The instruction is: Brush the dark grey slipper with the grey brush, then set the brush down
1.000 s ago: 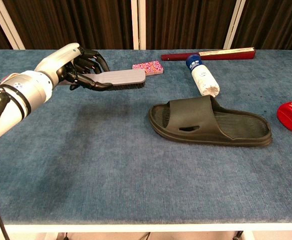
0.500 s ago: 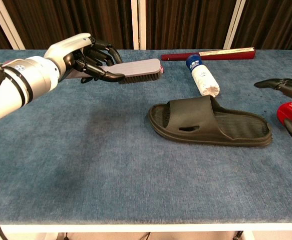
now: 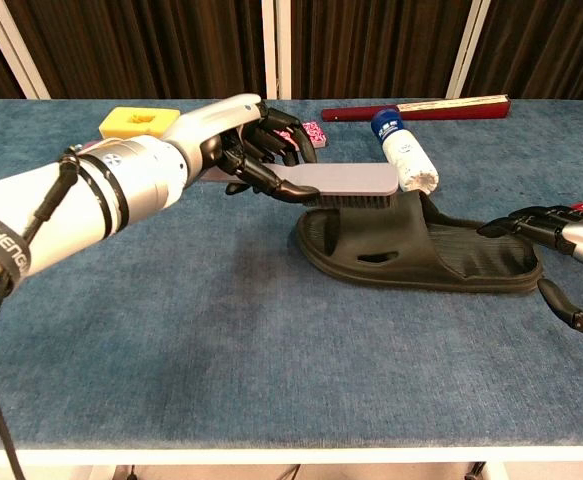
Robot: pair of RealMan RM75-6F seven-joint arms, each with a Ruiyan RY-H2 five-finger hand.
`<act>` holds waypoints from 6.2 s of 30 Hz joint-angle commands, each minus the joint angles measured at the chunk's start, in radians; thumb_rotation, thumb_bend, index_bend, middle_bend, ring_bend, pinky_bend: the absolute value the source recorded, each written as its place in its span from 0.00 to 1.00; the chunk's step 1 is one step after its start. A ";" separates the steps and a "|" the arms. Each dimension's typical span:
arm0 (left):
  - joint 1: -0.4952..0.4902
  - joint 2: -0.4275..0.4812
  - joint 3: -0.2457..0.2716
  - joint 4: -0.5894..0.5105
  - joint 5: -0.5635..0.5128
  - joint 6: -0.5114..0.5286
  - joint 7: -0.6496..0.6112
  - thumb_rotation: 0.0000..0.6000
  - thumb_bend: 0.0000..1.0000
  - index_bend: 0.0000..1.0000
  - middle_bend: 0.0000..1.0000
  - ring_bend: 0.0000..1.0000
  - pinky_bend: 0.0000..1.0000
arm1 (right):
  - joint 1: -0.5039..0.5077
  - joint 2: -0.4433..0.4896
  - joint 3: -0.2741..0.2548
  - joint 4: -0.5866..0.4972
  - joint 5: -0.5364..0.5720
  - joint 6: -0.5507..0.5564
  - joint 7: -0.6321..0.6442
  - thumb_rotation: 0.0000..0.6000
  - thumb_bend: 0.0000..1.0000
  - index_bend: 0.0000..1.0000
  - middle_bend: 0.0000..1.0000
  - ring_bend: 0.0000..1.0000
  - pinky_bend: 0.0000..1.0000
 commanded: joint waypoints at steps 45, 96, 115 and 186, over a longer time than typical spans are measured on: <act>-0.087 0.142 -0.020 -0.019 -0.207 -0.444 -0.048 1.00 0.56 0.91 1.00 1.00 1.00 | 0.017 -0.010 -0.008 0.017 0.062 -0.046 0.005 1.00 0.78 0.14 0.28 0.00 0.00; 0.065 0.158 -0.004 0.068 0.142 -0.186 -0.325 1.00 0.56 0.93 1.00 1.00 1.00 | -0.010 -0.023 0.005 0.045 0.004 0.079 0.080 1.00 0.77 0.04 0.11 0.00 0.00; 0.135 0.144 0.150 0.295 0.278 -0.066 -0.443 1.00 0.56 0.94 1.00 1.00 1.00 | -0.078 -0.032 0.092 0.102 -0.094 0.424 0.223 1.00 0.60 0.00 0.00 0.00 0.00; 0.130 0.148 0.231 0.358 0.317 0.000 -0.389 1.00 0.45 0.29 0.18 0.16 0.36 | -0.083 -0.040 0.101 0.117 -0.073 0.407 0.214 1.00 0.54 0.00 0.00 0.00 0.00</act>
